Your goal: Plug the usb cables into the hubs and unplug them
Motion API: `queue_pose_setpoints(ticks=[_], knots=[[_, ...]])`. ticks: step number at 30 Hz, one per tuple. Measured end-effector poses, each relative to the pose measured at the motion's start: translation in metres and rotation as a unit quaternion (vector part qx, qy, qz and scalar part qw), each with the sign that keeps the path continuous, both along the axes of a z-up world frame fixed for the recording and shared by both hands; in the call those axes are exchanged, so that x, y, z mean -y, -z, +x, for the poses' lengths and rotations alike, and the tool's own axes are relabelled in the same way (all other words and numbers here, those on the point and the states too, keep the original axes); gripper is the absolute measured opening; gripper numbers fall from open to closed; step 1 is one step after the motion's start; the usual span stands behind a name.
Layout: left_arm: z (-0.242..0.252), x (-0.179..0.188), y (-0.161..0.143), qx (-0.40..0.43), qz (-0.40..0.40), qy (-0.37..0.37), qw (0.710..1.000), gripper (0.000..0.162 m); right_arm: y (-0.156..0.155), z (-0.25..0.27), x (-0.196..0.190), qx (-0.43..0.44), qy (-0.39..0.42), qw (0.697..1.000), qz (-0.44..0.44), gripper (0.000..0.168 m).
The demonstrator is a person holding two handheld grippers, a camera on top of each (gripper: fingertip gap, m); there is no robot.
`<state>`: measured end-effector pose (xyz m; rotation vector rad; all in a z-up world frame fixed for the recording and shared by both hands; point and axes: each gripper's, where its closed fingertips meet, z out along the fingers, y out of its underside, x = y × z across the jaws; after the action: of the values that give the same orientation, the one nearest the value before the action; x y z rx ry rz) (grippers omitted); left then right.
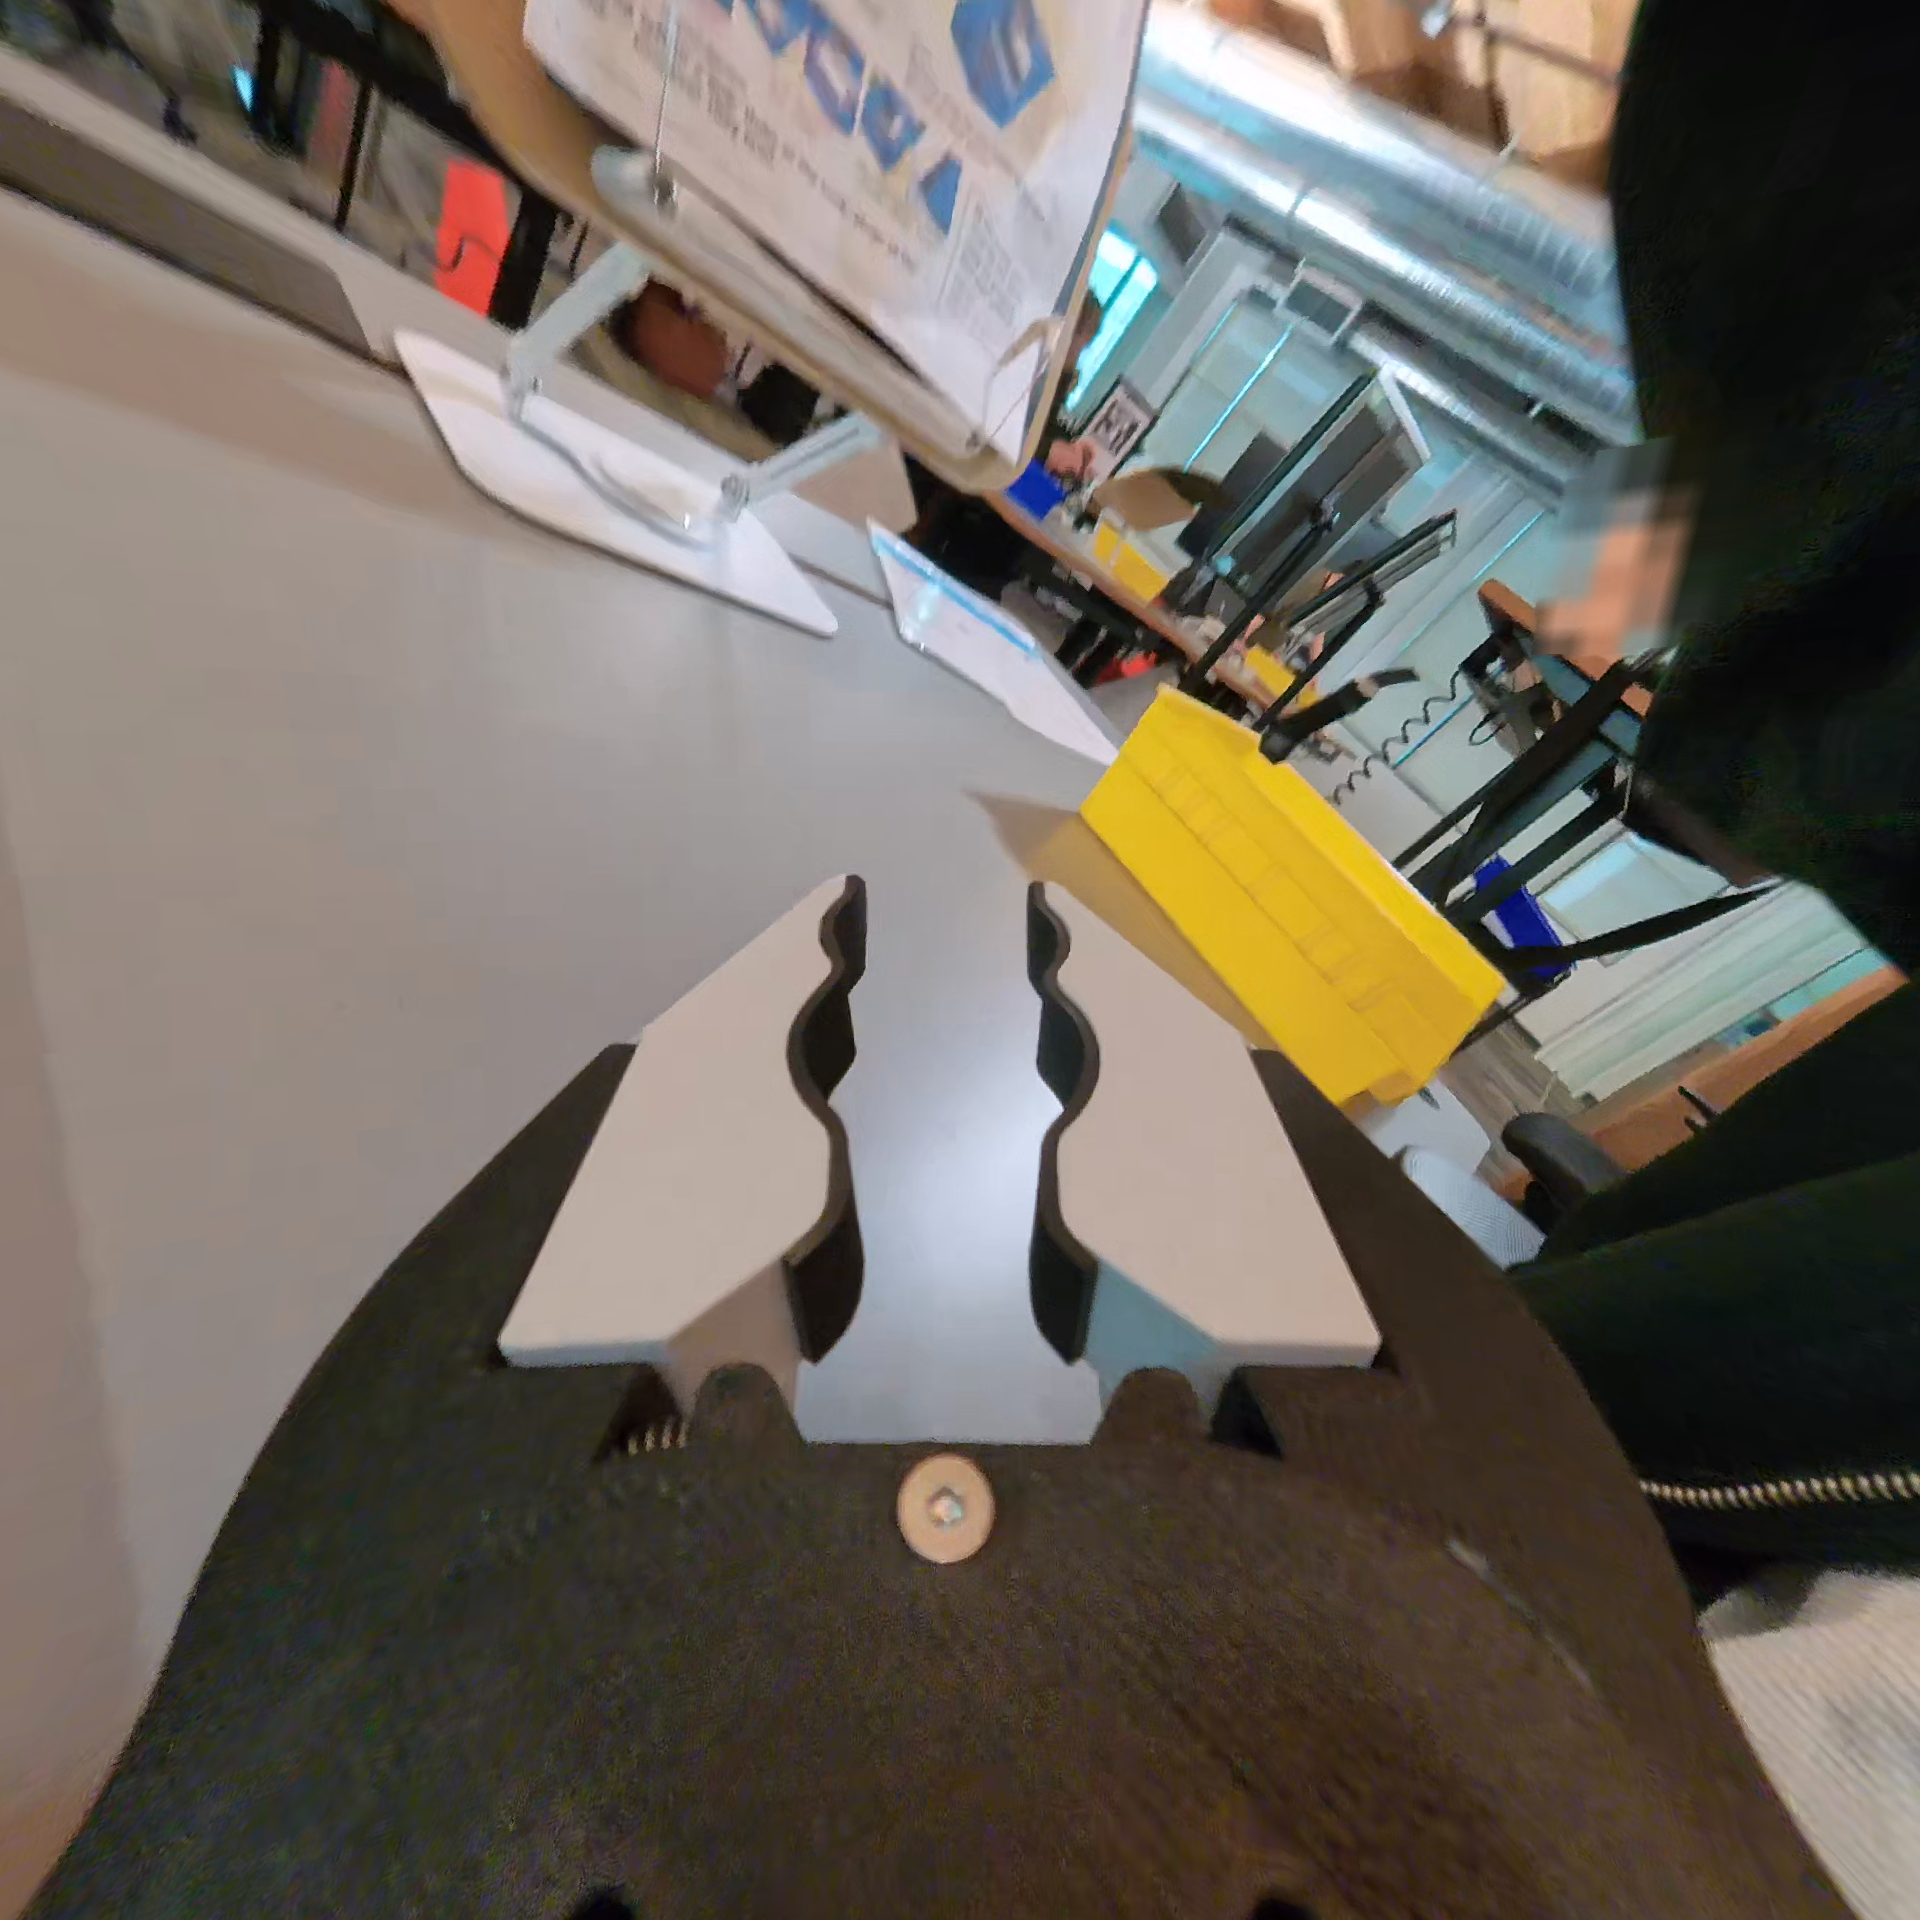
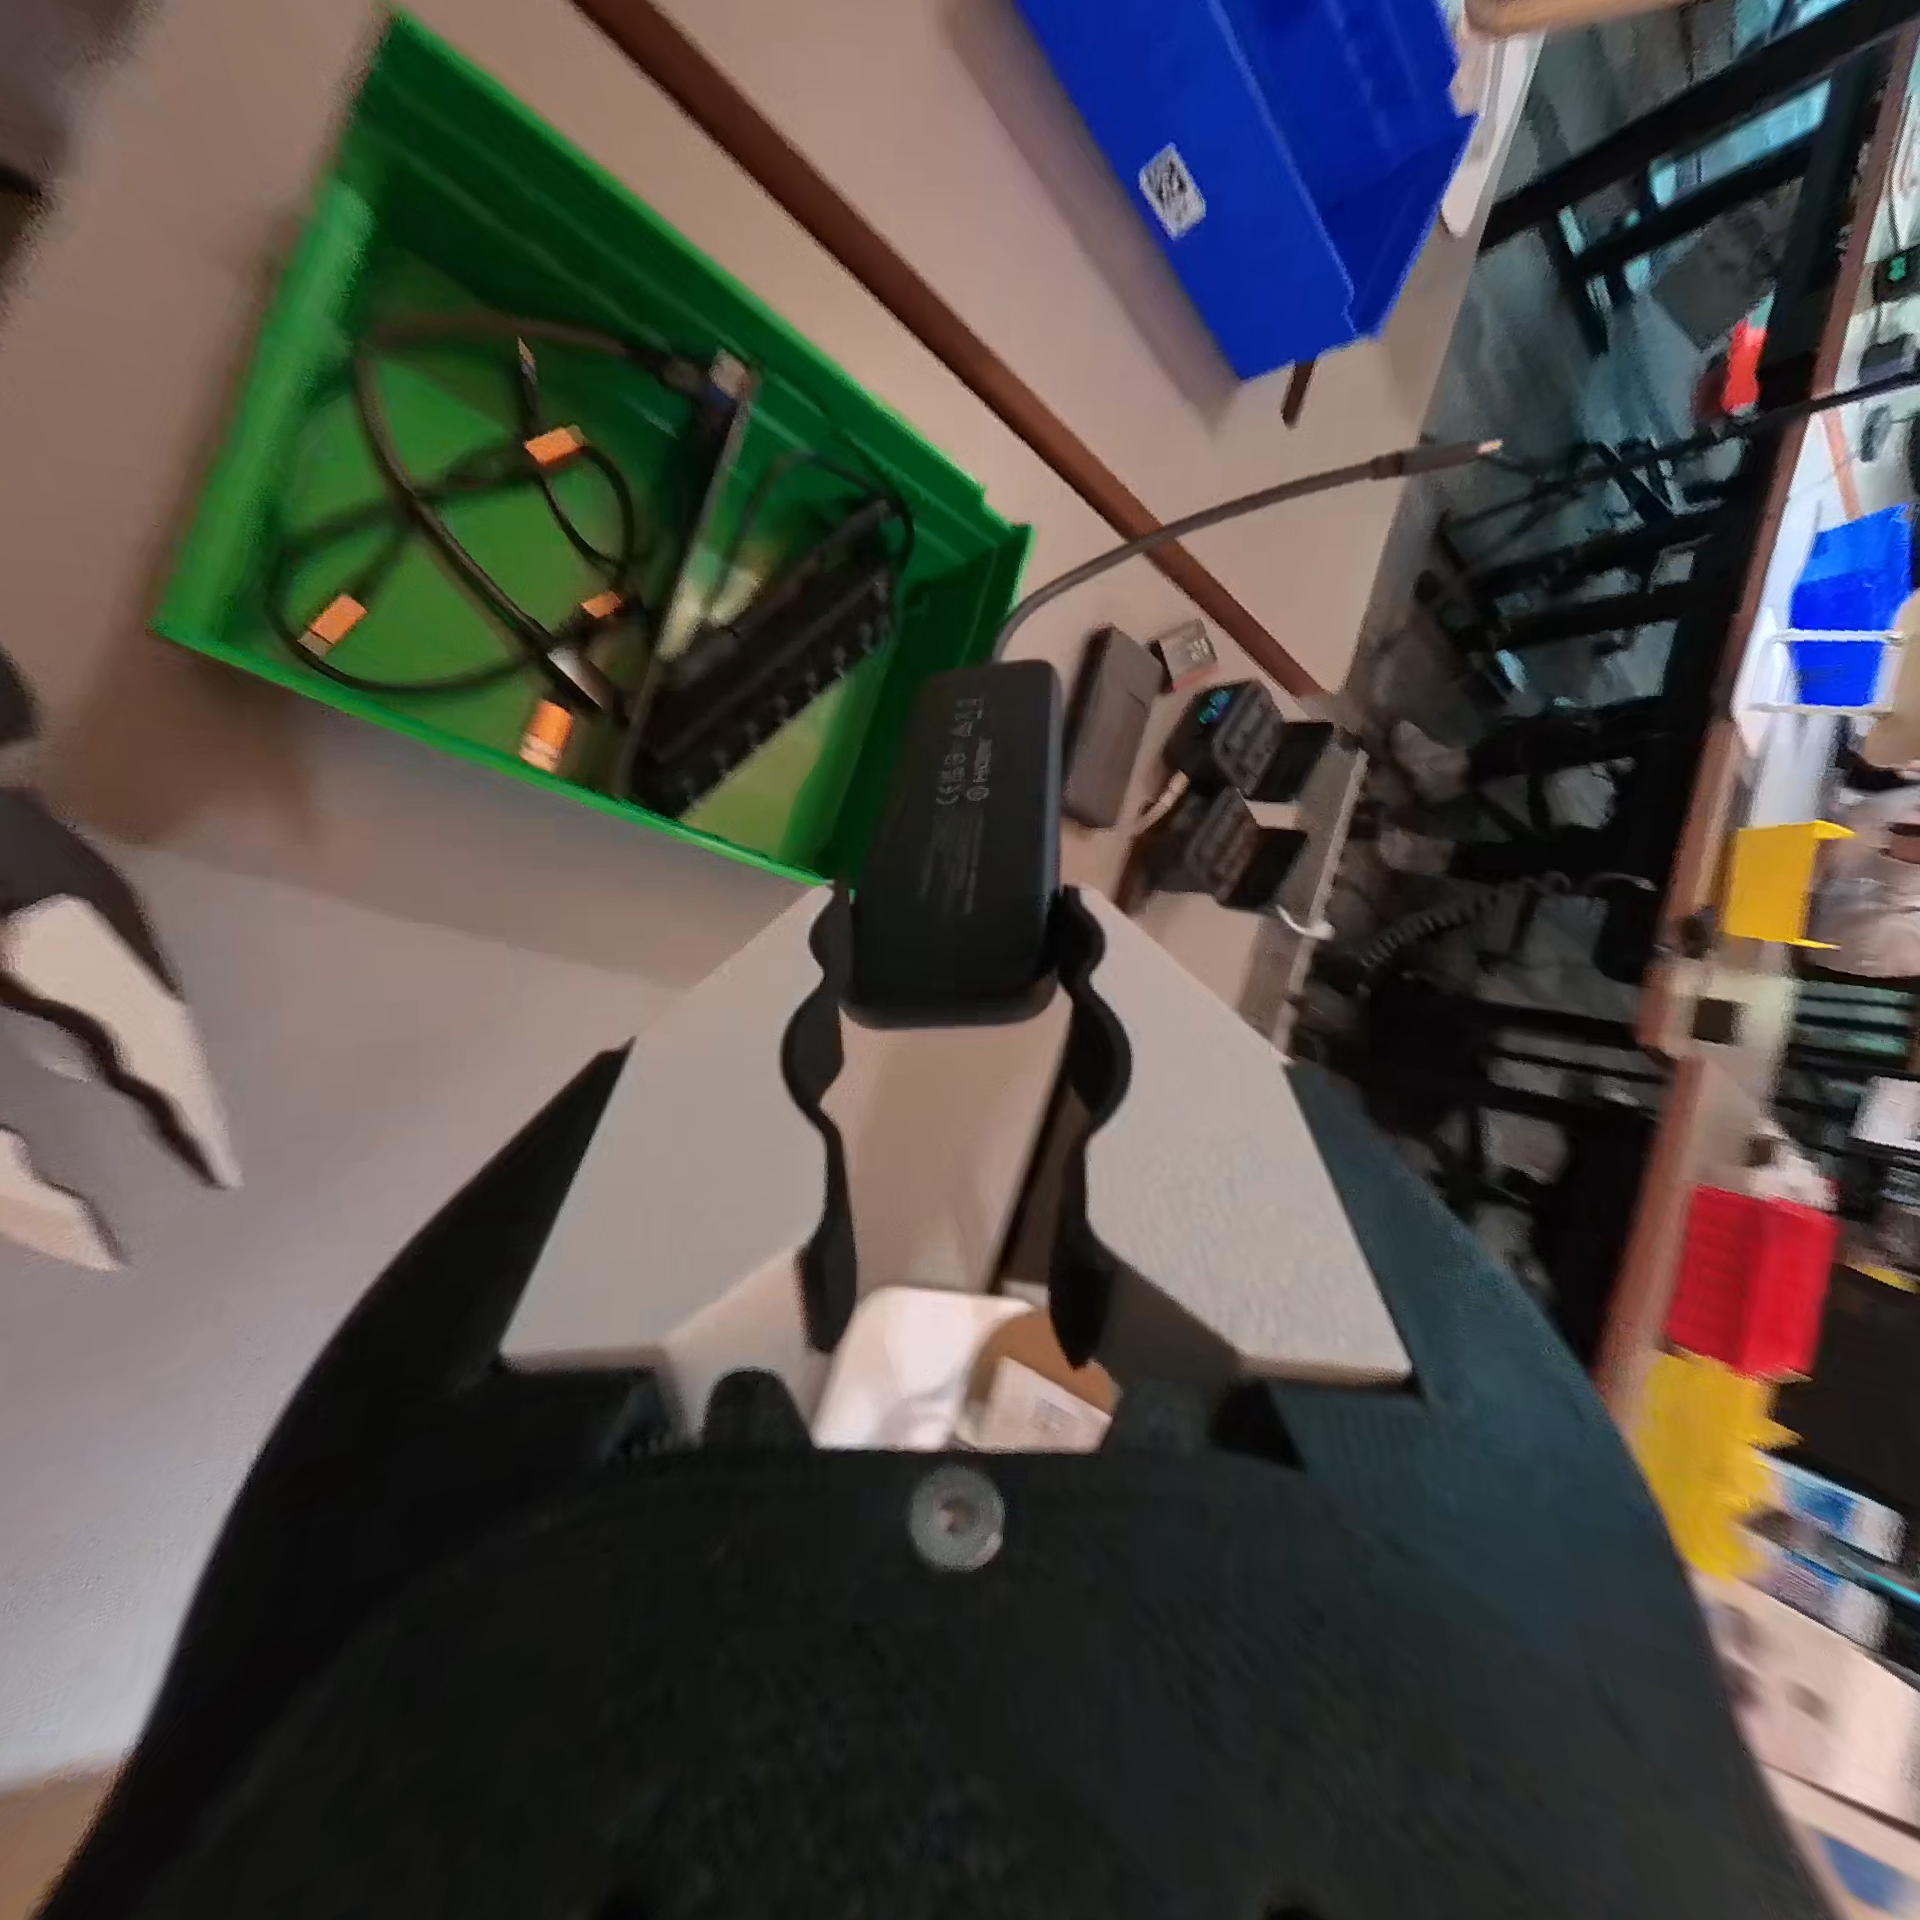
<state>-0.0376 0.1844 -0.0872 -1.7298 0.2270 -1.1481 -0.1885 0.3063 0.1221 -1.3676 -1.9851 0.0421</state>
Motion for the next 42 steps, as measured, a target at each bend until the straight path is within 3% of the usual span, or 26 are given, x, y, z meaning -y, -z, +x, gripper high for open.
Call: queue_pose_setpoints(ticks=[1, 4, 5, 6, 7, 9, 10, 13, 17, 19, 21, 24, 29, 32, 34, 37, 38, 40, 42], knots=[[-0.002, 0.0, -0.008, 0.012, 0.016, -0.007, 1.0, 0.032, -0.001, 0.005, 0.012, -0.029, -0.003, 0.999, -0.034, 0.04], [-0.017, -0.002, -0.033, 0.072, 0.06, -0.041, 0.995, 0.042, -0.003, 0.024, 0.056, -0.148, -0.02, 0.973, -0.175, 0.037], [-0.024, -0.002, -0.041, 0.095, 0.071, -0.054, 0.991, 0.046, -0.009, 0.031, 0.071, -0.213, -0.03, 0.95, -0.227, 0.0], [-0.031, -0.003, -0.048, 0.12, 0.08, -0.066, 0.987, 0.049, -0.011, 0.041, 0.082, -0.269, -0.027, 0.92, -0.284, 0.0], [-0.038, -0.006, -0.051, 0.138, 0.072, -0.081, 0.984, 0.069, -0.002, 0.053, 0.091, -0.295, -0.016, 0.893, -0.34, 0.0], [-0.037, -0.013, -0.042, 0.181, 0.012, -0.065, 0.981, 0.052, 0.05, 0.075, 0.093, -0.306, 0.048, 0.874, -0.375, 0.0], [-0.034, -0.02, -0.03, 0.19, -0.032, -0.063, 0.979, 0.015, 0.085, 0.086, 0.095, -0.3, 0.08, 0.873, -0.377, 0.0], [-0.027, -0.037, 0.004, 0.189, -0.111, -0.087, 0.972, 0.011, 0.153, 0.109, 0.112, -0.311, 0.117, 0.837, -0.435, 0.0], [-0.015, -0.037, -0.001, 0.143, -0.08, -0.07, 0.984, 0.011, 0.161, 0.136, 0.114, -0.367, 0.121, 0.814, -0.434, 0.0], [-0.007, -0.035, -0.006, 0.141, -0.071, -0.045, 0.986, 0.011, 0.161, 0.15, 0.113, -0.374, 0.124, 0.837, -0.38, 0.0], [0.005, -0.028, -0.01, 0.155, -0.074, -0.002, 0.985, 0.011, 0.167, 0.165, 0.108, -0.364, 0.137, 0.88, -0.274, 0.0], [0.025, -0.017, -0.013, 0.196, -0.096, 0.065, 0.974, 0.01, 0.18, 0.188, 0.106, -0.339, 0.15, 0.922, -0.108, 0.026], [0.054, -0.003, -0.014, 0.226, -0.137, 0.149, 0.953, 0.009, 0.192, 0.224, 0.12, -0.304, 0.144, 0.929, 0.152, 0.058], [0.07, 0.0, -0.01, 0.226, -0.157, 0.182, 0.944, 0.009, 0.194, 0.231, 0.135, -0.229, 0.069, 0.913, 0.331, 0.051], [0.079, 0.003, -0.006, 0.227, -0.176, 0.202, 0.936, 0.009, 0.209, 0.233, 0.136, -0.181, 0.05, 0.911, 0.368, 0.044], [0.093, 0.013, 0.0, 0.204, -0.191, 0.237, 0.93, 0.009, 0.225, 0.241, 0.127, -0.14, 0.073, 0.915, 0.372, 0.054], [0.097, 0.016, 0.001, 0.195, -0.193, 0.245, 0.93, 0.01, 0.223, 0.244, 0.125, -0.131, 0.076, 0.909, 0.389, 0.05], [0.1, 0.018, 0.004, 0.188, -0.196, 0.249, 0.93, 0.012, 0.219, 0.249, 0.125, -0.116, 0.074, 0.9, 0.414, 0.023], [0.1, 0.017, 0.001, 0.195, -0.194, 0.25, 0.928, 0.024, 0.217, 0.251, 0.125, -0.13, 0.087, 0.908, 0.388, 0.015]])
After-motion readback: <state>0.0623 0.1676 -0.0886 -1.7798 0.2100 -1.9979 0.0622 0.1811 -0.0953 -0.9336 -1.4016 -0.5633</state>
